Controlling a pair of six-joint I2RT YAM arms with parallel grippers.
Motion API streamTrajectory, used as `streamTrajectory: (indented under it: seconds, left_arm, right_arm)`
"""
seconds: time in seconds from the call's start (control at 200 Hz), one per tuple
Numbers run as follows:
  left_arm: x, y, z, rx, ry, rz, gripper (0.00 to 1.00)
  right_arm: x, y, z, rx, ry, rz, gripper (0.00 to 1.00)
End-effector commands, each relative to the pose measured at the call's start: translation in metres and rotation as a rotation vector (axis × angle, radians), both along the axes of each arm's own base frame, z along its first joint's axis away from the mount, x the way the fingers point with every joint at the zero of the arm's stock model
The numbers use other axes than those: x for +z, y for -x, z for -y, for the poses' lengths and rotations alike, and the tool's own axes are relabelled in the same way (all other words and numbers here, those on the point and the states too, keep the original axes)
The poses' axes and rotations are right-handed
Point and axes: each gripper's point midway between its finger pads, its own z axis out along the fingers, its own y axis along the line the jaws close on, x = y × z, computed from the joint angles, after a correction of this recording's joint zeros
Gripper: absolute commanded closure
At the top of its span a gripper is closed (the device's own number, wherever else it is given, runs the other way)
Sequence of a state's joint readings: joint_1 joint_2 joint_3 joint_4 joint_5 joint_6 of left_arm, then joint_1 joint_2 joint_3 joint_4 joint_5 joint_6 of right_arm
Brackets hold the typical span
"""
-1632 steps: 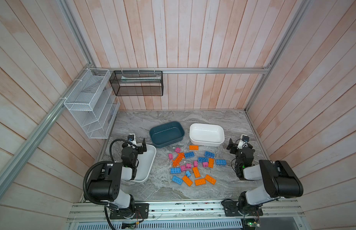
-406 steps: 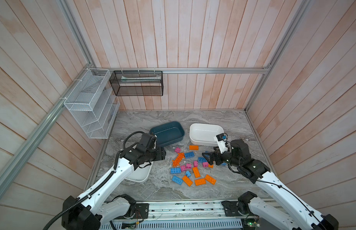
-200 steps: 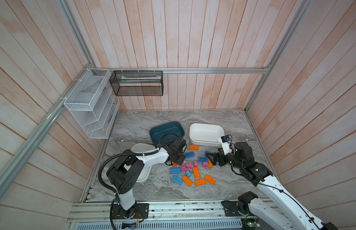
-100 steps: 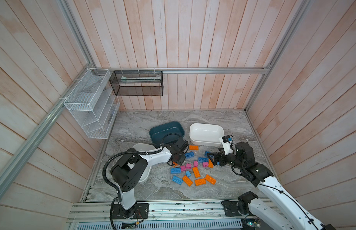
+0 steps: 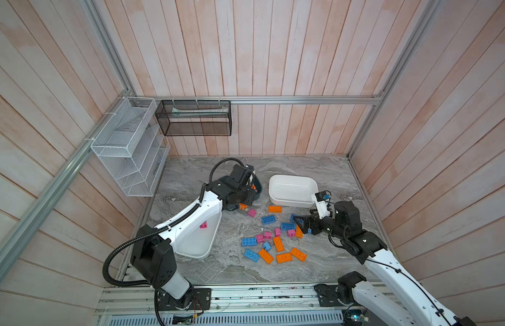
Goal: Sort the legos into containers by color
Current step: 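Carry the orange frame brick with the left gripper into the teal bin and release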
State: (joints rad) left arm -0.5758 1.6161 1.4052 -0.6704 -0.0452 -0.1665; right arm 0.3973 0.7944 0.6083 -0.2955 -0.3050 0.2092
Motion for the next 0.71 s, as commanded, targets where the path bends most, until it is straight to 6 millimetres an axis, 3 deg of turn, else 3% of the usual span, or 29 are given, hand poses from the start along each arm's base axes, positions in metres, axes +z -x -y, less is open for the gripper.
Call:
streamTrajectory:
  seconds: [0.0, 0.17, 0.395, 0.545, 0.7]
  left_arm:
    - [-0.026, -0.035, -0.025, 0.048, -0.093, 0.006, 0.68]
    - [-0.067, -0.077, -0.049, 0.063, -0.175, -0.014, 0.68]
    - [-0.116, -0.105, -0.067, 0.035, -0.323, -0.043, 0.68]
    - [-0.127, -0.113, -0.068, 0.027, -0.316, -0.039, 0.67]
    - [-0.123, -0.112, -0.061, 0.017, -0.281, -0.051, 0.53]
  right_arm:
    - [0.014, -0.004, -0.004, 0.016, -0.024, 0.031, 0.02]
    - [0.014, -0.004, -0.004, 0.016, -0.019, 0.034, 0.02]
    - [0.009, 0.000, -0.003, 0.014, -0.022, 0.019, 0.02]
    - [0.006, 0.003, -0.001, 0.008, -0.022, 0.012, 0.02]
    - [0.006, 0.004, 0.000, 0.007, -0.024, 0.008, 0.02]
